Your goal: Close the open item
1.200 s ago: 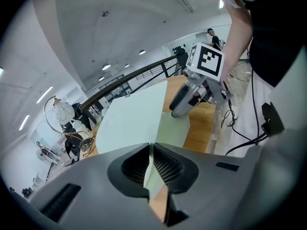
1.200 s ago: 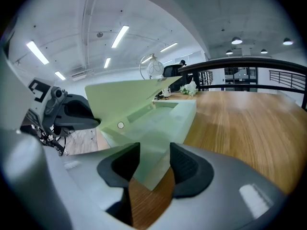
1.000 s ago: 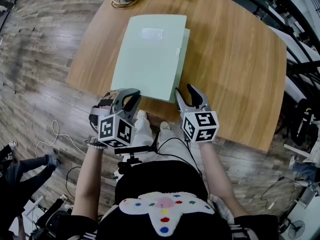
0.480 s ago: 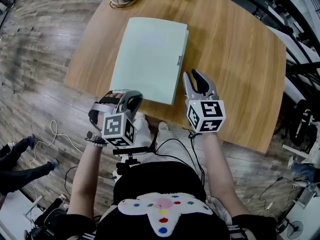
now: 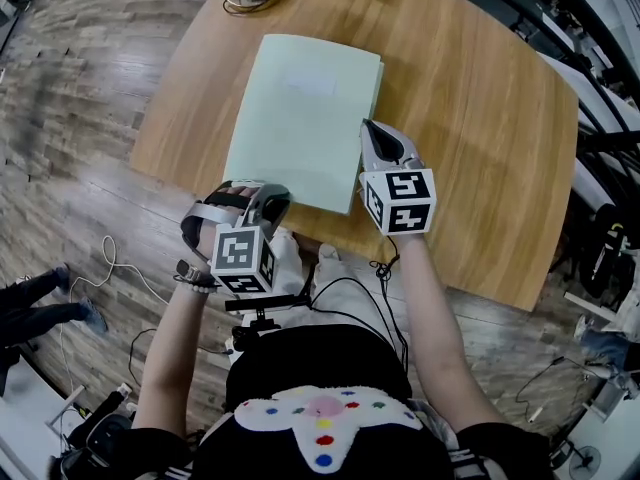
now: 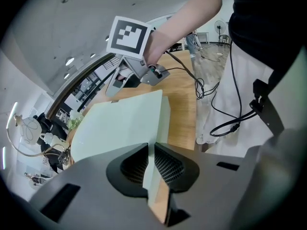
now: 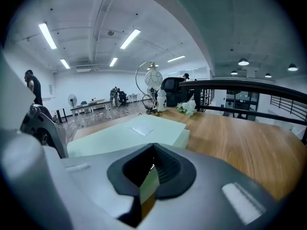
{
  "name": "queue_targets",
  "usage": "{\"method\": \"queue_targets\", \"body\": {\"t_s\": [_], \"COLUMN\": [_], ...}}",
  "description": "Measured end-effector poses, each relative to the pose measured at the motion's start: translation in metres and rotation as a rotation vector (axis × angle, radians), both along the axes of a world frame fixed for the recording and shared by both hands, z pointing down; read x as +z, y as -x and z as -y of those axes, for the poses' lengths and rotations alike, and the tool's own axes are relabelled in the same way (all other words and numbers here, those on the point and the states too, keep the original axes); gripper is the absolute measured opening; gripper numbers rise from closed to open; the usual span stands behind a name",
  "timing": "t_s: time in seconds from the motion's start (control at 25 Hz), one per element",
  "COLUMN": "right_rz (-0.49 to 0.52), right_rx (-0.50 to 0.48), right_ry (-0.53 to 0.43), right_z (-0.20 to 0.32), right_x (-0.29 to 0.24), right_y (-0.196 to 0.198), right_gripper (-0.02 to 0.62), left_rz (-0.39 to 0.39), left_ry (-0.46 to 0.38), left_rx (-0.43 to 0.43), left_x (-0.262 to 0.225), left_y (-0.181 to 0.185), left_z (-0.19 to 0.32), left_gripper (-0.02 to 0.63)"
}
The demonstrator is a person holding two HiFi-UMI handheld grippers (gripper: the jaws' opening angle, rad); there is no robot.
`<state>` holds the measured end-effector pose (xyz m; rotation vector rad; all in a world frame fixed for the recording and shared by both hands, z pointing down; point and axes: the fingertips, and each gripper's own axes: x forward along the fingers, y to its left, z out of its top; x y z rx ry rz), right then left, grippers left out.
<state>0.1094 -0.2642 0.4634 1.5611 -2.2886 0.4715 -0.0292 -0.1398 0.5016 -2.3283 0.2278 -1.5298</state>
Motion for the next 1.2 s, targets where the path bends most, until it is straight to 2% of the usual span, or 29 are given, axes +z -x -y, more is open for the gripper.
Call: {"method": "queue_targets", "body": {"t_s": [0.28,0.48,0.68,0.96,1.2], "right_rz": [-0.049,-0.028,-0.01,0.005,0.009], "right_rx": [-0.038,-0.026,-0.04,-0.015,-0.001], "right_ry": [0.081,0.068,0.051,0.054,0.006], "right_z": [0.006,0.006,0.007,0.007,0.003], "right_x": [0.031,0.035,0.037,0.035,0.015], "right_y": [0.008,0.008,0.007,0.006,0.007], "right_gripper": [0.008,0.008,0.008,0.008,0.008], "left_rz": [0.004,-0.021,-0.122,-0.301,-0.461], "left_ry": [0.0,-0.041,-0.015,-0.034,-0.051], "left_rx": [0.019,-0.014,-0.141,-0.371,-0.481], "left_x": [0.001,-0.003,-0.011,-0.041,-0.077], "left_y": [-0.002,0.0,0.007,0.031,0.038], "left_z": [0.001,-0.001,0.002,0.017,0.026], "left_gripper": [0.046,0.057,0.061,0.021,0.006]}}
